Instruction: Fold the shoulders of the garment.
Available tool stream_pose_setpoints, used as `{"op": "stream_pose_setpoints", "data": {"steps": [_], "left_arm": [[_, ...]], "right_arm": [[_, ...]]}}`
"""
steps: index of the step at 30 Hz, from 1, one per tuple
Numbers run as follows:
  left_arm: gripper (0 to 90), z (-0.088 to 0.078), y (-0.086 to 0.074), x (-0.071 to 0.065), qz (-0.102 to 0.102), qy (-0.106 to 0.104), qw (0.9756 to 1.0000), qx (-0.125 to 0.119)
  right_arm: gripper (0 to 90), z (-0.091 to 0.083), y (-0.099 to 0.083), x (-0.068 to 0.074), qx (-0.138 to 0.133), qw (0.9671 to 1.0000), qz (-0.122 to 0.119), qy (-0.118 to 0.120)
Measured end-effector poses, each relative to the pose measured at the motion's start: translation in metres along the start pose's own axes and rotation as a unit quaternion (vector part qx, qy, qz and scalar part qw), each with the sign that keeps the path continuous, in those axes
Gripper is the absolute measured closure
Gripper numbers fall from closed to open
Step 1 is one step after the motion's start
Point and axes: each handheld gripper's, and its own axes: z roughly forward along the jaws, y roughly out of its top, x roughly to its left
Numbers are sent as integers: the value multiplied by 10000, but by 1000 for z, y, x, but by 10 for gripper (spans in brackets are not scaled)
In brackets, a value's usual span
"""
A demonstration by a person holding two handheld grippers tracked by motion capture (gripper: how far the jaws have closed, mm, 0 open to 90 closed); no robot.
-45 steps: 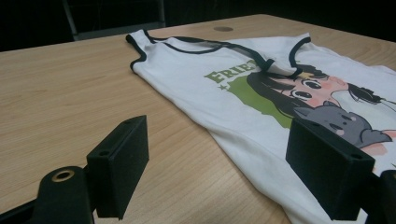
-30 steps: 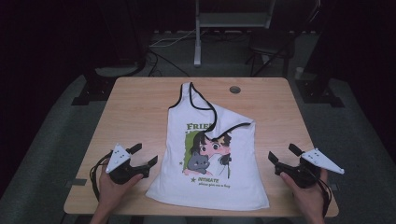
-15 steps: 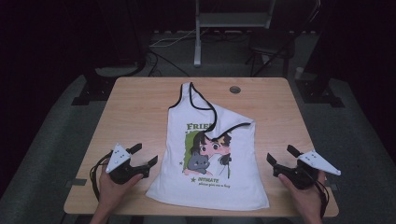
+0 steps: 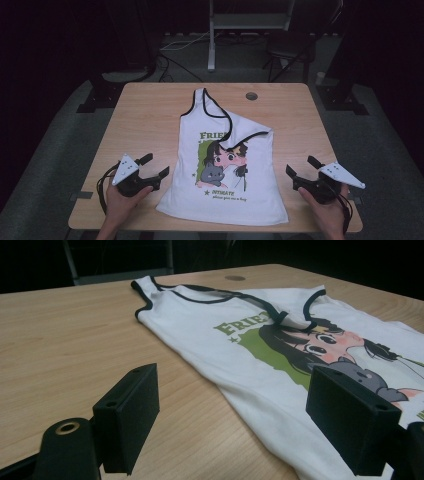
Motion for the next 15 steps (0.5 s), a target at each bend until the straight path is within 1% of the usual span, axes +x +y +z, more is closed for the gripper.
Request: {"op": "stream_pose_setpoints", "data": {"steps": [2, 5, 6, 9, 13, 15], "left_arm": [[209, 1, 3, -2, -27, -55, 10000, -76], [209, 2, 11, -4, 47, -103, 9998, -153], [209, 3, 14, -5, 21, -155, 9997, -209], [209, 5, 28, -5, 72, -244, 9993, -280], [209, 14, 49, 0, 179, -323, 9991, -231], [209, 20, 58, 3, 247, -337, 9989, -198]], "right_arm": [[126, -1, 0, 0, -27, 10000, -23, 9], [126, -1, -1, 2, -46, 9999, -120, 32], [126, -1, 0, 2, -46, 9999, -138, 48], [126, 0, 0, 1, -21, 9999, -87, 100], [126, 0, 0, -1, -34, 9999, -27, 149], [126, 0, 0, -1, -27, 9998, -44, 171]]}}
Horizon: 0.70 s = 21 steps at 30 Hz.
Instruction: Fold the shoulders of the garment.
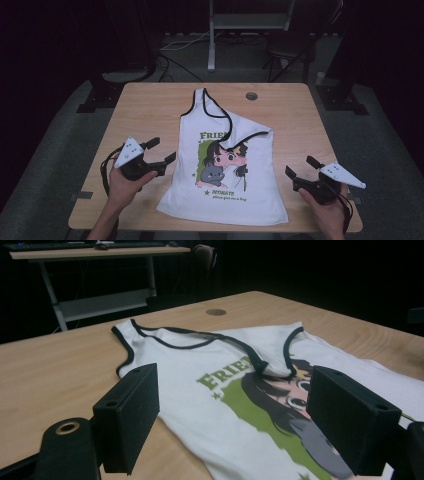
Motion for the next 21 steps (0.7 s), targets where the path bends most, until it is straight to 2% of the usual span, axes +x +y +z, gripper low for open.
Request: {"op": "stream_pose_setpoints", "data": {"steps": [4, 11, 21], "left_arm": [[209, 14, 18, 11, 0, -37, 10000, 47], [209, 42, 43, 29, 100, 74, 9998, 163], [209, 79, 59, 44, 154, 142, 9992, 346]], "right_arm": [[126, 0, 0, 1, -11, 10000, -59, 32], [126, 0, 0, 1, 0, 9999, -75, 82], [126, 1, 0, 1, -16, 9999, -86, 138]]}}
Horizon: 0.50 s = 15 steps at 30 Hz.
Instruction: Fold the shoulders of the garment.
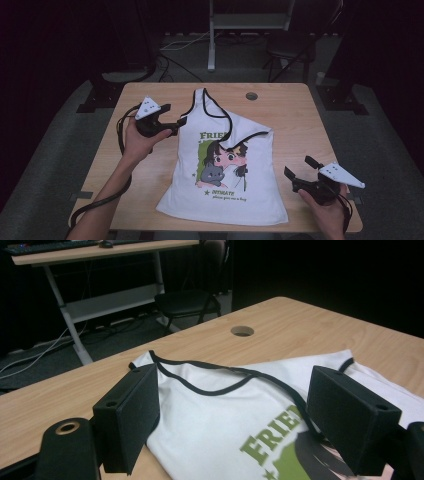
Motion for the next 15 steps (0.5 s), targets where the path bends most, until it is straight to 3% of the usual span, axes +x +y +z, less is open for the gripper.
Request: {"op": "stream_pose_setpoints", "data": {"steps": [15], "left_arm": [[210, 51, 15, 25, -85, 125, 9994, 306]], "right_arm": [[126, 1, 0, 1, 29, 9999, -73, 79]]}}
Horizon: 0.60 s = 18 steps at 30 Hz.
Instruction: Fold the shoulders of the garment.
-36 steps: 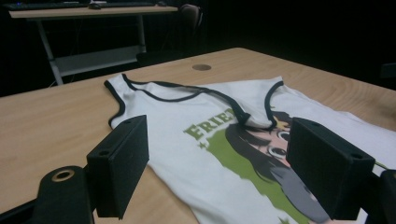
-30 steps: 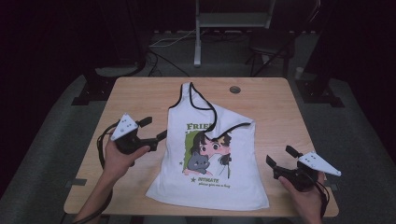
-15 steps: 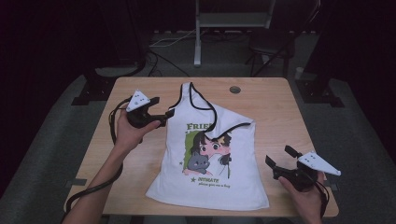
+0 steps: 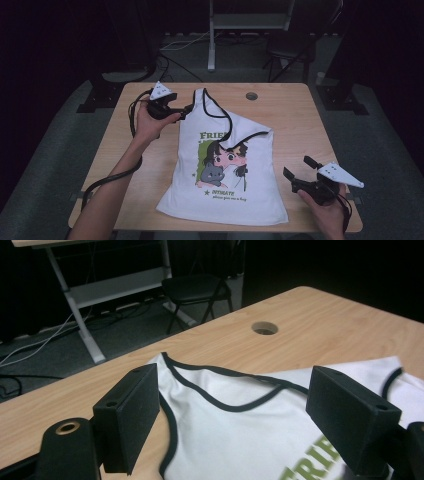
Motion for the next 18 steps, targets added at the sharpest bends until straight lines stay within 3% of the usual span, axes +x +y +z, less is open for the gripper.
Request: {"op": "stream_pose_setpoints", "data": {"steps": [8, 18], "left_arm": [[210, 26, 0, 16, -130, 146, 9997, 164], [209, 49, -3, 27, -267, 247, 9985, 401]], "right_arm": [[126, 0, 0, 1, -18, 10000, 16, 8], [126, 1, 0, 1, -7, 10000, 4, 16]]}}
